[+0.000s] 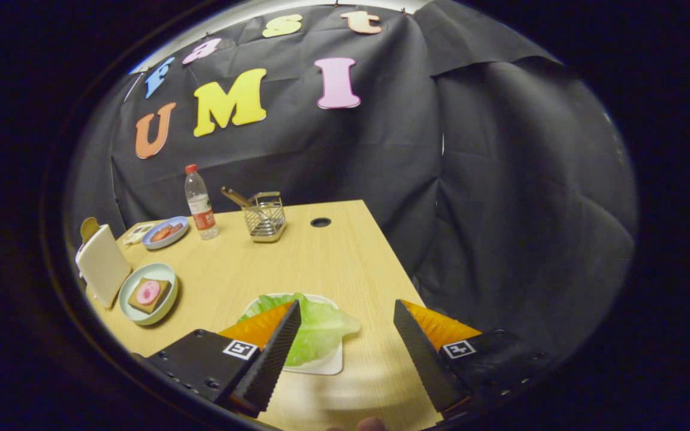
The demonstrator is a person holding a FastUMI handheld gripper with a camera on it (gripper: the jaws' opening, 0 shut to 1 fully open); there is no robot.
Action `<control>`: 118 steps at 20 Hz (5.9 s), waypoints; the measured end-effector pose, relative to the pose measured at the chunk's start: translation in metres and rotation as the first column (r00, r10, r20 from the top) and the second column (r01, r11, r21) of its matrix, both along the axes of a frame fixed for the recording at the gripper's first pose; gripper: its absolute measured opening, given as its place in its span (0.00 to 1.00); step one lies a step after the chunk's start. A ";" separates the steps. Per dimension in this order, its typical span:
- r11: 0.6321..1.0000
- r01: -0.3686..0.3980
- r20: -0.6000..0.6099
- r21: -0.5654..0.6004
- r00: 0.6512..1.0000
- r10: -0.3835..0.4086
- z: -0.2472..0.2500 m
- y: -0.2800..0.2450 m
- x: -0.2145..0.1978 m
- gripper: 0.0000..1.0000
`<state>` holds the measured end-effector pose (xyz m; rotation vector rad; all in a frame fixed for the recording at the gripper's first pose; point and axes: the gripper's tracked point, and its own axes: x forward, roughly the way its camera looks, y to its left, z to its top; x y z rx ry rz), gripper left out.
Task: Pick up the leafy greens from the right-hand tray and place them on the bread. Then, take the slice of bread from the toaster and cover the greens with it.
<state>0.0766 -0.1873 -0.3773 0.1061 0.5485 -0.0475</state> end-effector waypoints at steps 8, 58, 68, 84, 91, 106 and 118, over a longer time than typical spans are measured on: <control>1.000 -0.015 -0.126 0.018 0.992 0.017 -0.062 0.009 0.025 0.79; 0.967 -0.255 0.066 0.004 0.965 0.254 0.151 0.432 -0.011 0.00; 0.946 -0.294 -0.052 0.138 0.952 0.303 0.088 0.467 -0.001 0.00; 0.985 -0.172 -0.033 0.023 0.984 0.173 0.069 0.356 0.028 0.87; 0.967 -0.251 0.103 -0.038 0.962 0.253 0.130 0.324 0.019 0.91; 0.947 -0.319 0.254 -0.041 0.913 0.319 0.247 0.447 -0.053 0.96; 0.954 -0.300 0.115 -0.024 0.947 0.301 0.161 0.607 -0.054 0.95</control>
